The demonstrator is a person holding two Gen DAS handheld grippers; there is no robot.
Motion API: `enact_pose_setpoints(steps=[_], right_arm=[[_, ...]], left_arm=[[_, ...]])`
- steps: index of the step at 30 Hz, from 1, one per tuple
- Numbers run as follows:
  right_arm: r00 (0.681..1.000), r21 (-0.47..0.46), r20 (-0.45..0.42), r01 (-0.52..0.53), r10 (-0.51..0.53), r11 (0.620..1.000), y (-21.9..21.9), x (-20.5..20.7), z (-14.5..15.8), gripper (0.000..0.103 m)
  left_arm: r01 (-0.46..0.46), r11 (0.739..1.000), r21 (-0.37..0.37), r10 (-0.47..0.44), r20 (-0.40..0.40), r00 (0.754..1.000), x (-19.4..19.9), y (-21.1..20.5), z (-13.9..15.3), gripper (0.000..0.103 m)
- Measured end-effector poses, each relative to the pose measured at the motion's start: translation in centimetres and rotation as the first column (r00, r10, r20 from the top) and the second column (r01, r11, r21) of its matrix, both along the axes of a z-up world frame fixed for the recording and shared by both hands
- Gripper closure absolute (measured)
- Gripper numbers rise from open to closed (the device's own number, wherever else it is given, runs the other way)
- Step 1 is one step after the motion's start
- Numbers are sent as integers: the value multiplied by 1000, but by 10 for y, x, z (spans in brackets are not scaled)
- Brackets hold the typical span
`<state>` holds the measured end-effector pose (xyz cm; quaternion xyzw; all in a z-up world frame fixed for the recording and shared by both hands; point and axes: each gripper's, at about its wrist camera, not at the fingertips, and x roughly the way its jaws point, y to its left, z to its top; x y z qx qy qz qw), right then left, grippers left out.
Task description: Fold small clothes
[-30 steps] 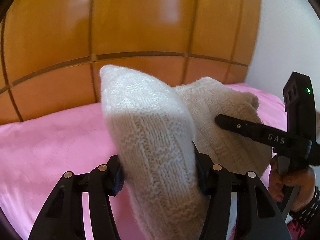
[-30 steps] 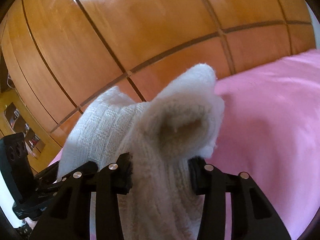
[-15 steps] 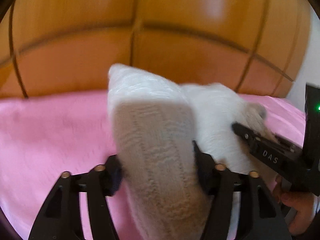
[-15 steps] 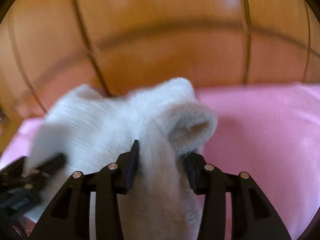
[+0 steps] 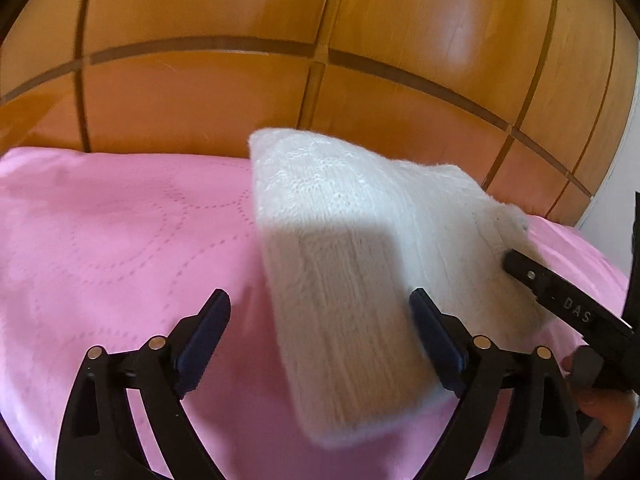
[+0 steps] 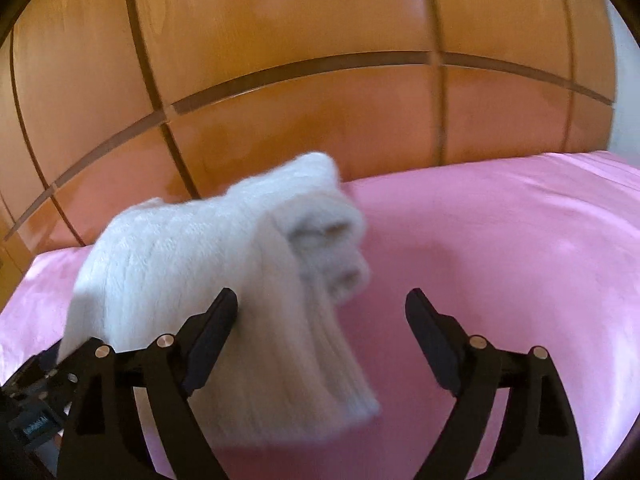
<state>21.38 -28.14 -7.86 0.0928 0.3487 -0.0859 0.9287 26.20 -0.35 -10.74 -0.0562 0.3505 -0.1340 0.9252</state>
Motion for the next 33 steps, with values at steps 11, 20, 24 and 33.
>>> enact_pose_setpoints(steps=[11,20,24,33], right_arm=[[996,-152,-10,89,-92,984,10,-14,-2,6],[992,-163,111,78,-61,983,32,-55,13,2],[992,-142,119,52,-35,989,43,-75,14,2],[992,-102,99,82,-72,991,45,-110,15,2]], left_arm=[[-53,979,196,54,1,999,-7,-20,-5,12],[-119,972,200,110,58,992,-36,-9,9,4],[-136,965,223,118,93,989,-55,-5,17,4],[-204,954,220,188,94,978,-89,19,29,4]])
